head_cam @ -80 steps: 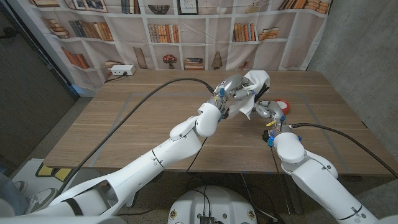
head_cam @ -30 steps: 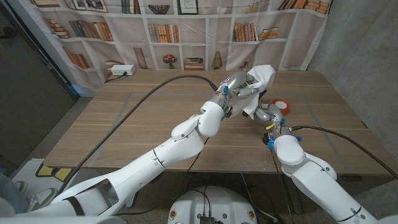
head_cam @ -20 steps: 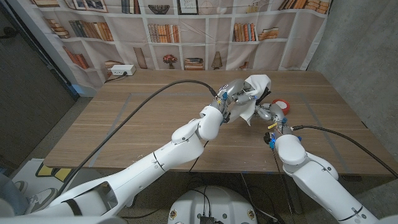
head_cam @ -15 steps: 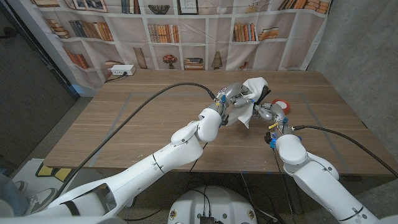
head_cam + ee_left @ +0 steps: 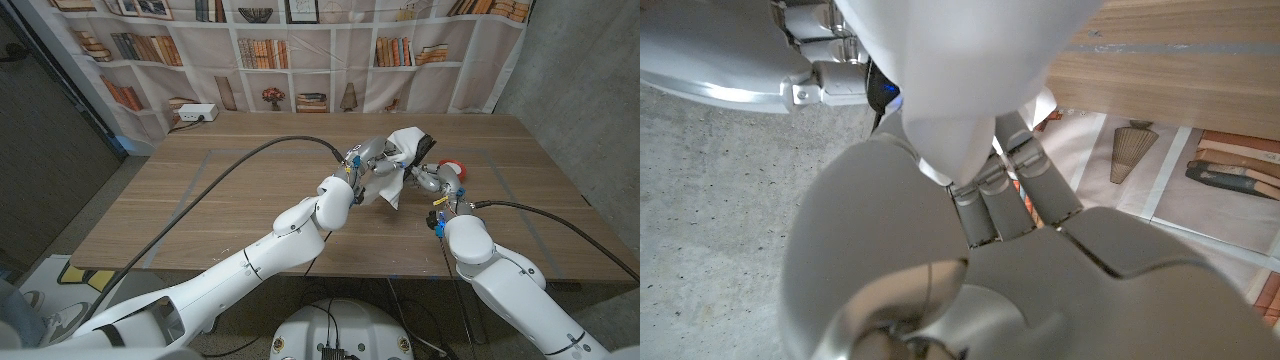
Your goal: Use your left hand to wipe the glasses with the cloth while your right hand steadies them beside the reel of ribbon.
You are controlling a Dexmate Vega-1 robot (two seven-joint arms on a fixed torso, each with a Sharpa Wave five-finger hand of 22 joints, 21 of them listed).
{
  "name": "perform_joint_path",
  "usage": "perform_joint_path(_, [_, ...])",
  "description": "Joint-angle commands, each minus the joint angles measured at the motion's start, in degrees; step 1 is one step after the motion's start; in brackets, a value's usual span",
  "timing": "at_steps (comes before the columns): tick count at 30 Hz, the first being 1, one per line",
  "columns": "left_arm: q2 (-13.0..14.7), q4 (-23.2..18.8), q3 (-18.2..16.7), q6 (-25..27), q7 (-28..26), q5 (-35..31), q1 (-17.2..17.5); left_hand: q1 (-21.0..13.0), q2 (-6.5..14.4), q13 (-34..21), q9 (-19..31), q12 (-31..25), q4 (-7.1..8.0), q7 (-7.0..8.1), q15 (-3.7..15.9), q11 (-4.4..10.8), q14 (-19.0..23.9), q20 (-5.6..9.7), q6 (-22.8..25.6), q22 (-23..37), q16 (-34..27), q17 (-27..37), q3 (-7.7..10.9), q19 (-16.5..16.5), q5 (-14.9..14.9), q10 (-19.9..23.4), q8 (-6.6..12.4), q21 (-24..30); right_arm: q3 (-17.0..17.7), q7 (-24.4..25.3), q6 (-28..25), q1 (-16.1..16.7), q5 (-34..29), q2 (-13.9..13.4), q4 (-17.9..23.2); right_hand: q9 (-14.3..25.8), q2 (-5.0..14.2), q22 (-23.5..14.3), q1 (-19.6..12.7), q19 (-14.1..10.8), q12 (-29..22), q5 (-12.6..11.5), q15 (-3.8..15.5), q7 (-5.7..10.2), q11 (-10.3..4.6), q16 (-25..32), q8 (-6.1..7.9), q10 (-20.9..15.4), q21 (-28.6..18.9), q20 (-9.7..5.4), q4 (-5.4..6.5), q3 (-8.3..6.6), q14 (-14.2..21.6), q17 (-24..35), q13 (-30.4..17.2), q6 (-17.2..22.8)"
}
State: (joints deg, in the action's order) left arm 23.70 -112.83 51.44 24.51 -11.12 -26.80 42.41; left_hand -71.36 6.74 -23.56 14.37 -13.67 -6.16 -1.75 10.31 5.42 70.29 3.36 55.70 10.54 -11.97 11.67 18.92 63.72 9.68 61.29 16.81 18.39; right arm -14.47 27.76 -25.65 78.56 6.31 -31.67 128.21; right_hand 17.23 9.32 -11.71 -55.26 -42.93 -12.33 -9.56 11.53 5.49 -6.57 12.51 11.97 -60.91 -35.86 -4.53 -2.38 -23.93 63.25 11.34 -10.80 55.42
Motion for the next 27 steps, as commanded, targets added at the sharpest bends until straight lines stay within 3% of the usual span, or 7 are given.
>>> perform_joint_path(1, [-1.1,-0.3,-0.4,-4.1,-1.7,-0.7,-2.4,0.1,0.4,-0.2,0.0,0.0,-0.07,0.10,0.04,1.55,-0.4,-0.12,0.5,0.2,-0.1,0.2,0.52,-0.1,0.3,1.9,0.31,-0.2,-1.1,0.7,-1.4,-0.2,-0.6,0.6,0.1,0.1,0.43,-0.2,-0.1,0.3,0.1,-0.6,1.57,0.27,-0.18,-0.1,0.32,0.0,-0.5,-7.00,-0.10,-0.39,0.7,0.2,-0.2,0.6])
perform_joint_path(10, [-1.8,-0.5,-0.6,-5.2,-1.9,-1.5,-3.4,0.2,0.3,-0.3,0.0,0.1,-0.07,0.11,-0.22,1.53,-0.5,-0.18,0.6,0.2,-0.1,0.2,0.67,-0.2,0.2,2.1,0.25,-0.2,-2.2,0.6,-2.0,-1.1,-0.9,1.0,-0.6,0.1,0.44,-0.2,-0.1,0.3,0.1,-0.6,1.55,0.28,-0.08,-0.1,0.30,-0.1,-0.6,-7.00,-0.11,-0.39,0.8,0.2,-0.2,0.5])
perform_joint_path(27, [-0.3,0.1,-0.3,-0.7,1.0,-0.2,-0.8,0.4,0.3,-0.4,0.1,0.3,-0.10,0.15,-0.13,1.58,-0.5,-0.21,0.6,0.2,-0.1,0.2,0.94,-0.3,0.3,2.0,0.09,-0.2,-1.7,1.0,-1.5,-1.3,-1.3,1.1,-0.2,0.1,0.42,-0.2,0.0,0.5,0.1,-0.6,1.55,0.26,-0.08,-0.2,0.26,-0.1,-0.8,-7.05,-0.16,-0.41,0.7,0.2,-0.2,0.5])
